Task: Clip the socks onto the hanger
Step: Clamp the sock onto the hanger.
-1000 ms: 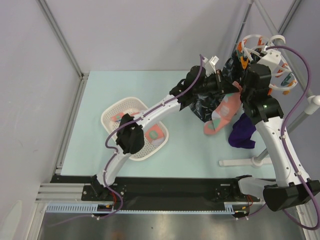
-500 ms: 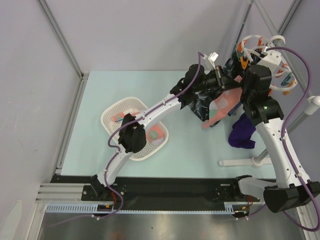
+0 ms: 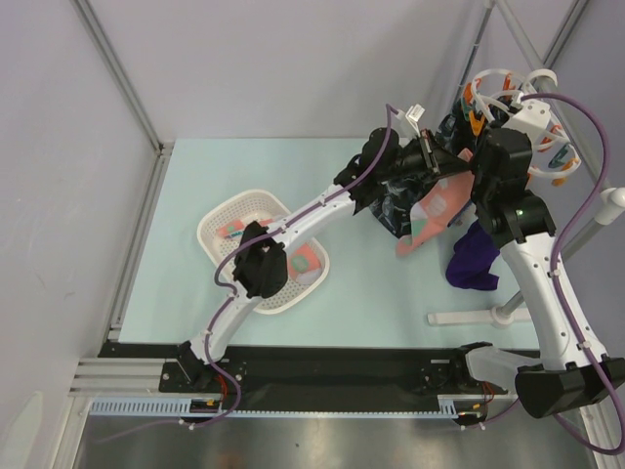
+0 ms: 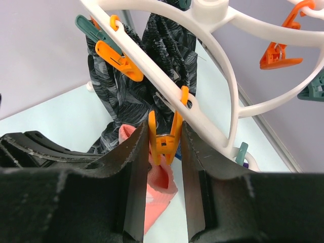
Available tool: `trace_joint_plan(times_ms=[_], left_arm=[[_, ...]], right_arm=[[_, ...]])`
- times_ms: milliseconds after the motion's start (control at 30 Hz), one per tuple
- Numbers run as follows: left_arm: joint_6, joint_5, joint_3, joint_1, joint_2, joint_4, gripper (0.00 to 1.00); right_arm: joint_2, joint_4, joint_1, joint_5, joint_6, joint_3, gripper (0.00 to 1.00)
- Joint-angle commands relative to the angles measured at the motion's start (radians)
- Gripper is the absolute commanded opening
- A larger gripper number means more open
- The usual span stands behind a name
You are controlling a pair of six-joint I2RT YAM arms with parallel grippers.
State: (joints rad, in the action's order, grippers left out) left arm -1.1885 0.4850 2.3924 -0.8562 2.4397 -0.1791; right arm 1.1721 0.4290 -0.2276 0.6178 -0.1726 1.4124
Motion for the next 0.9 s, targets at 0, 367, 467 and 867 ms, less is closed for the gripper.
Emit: trace_joint_plan(times_ms=[0,367,467,867], left_arm=[[-0.043,0.027,0.045,0.008,0.016,-0.062,0.0],[-0.072,0.047,0.047,0.016,0.016,-0.108,0.0],[-0.089,0.05,0.045,0.016,0.018,-0.123,0.0],[-0.117,0.066,0.044,0.019,0.018,-0.16,0.0]], right_arm=[[-0.015,0.033,-0.013,-0.064,-0.001,-0.018,0.0],[-0.017,0.027,-0.013,-0.069,0.008,-0.029,0.0],[-0.019,0.027,-0.013,-0.072,0.008,-0.032,0.0],[-0.022,0.022,-0.012,-0.073,0.012,-0.038,0.0]])
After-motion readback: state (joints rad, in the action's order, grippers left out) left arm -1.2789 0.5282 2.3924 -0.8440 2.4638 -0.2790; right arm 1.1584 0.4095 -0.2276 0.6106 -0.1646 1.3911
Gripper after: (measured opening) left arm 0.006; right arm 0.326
